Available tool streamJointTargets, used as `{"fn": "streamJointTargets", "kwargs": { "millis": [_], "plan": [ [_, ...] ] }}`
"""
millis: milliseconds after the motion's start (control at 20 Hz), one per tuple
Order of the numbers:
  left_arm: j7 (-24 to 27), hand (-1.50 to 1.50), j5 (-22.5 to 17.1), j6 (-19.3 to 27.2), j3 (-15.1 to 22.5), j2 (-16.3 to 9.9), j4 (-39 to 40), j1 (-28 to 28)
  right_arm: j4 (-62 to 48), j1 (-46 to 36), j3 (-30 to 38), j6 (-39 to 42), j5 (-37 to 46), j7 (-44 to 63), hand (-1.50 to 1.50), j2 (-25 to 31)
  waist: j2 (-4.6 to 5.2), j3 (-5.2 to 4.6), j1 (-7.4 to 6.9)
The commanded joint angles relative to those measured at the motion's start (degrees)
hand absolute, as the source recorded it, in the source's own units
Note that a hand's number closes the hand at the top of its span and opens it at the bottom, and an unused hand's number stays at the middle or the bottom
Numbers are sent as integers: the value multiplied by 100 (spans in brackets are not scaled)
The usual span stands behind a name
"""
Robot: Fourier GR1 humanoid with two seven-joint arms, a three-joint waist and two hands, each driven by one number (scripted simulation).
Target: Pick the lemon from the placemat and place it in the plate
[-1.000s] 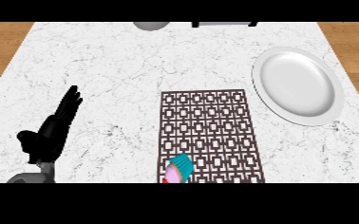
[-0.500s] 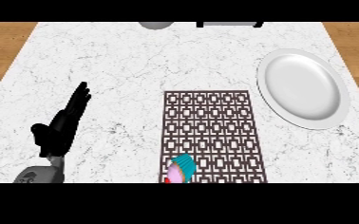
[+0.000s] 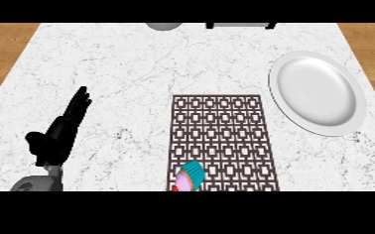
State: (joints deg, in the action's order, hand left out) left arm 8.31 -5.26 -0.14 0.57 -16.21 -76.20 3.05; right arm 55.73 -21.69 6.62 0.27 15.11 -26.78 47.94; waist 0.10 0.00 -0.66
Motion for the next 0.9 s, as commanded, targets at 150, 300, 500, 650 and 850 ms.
{"fn": "streamJointTargets", "kwargs": {
  "millis": [150,300,500,650,850],
  "plan": [
    [-275,0,-30,-171,-151,-83,-198,105,-483,-806,-494,-424,715,486,150,-991,4,2,-26],
    [-513,0,91,20,-10,123,-289,226,-816,-985,-193,-457,433,707,150,-1305,7,4,-8],
    [-196,0,202,-66,45,168,-229,22,-1487,-1423,-65,-920,538,1051,-150,-1727,12,3,-41],
    [126,0,67,-337,-301,23,389,176,-1854,-1396,-16,-859,627,900,-150,-1738,14,1,-1],
    [-151,0,207,-76,-129,236,-437,-146,-2339,-1822,232,-686,459,974,-150,-1806,5,4,-26]
  ]
}}
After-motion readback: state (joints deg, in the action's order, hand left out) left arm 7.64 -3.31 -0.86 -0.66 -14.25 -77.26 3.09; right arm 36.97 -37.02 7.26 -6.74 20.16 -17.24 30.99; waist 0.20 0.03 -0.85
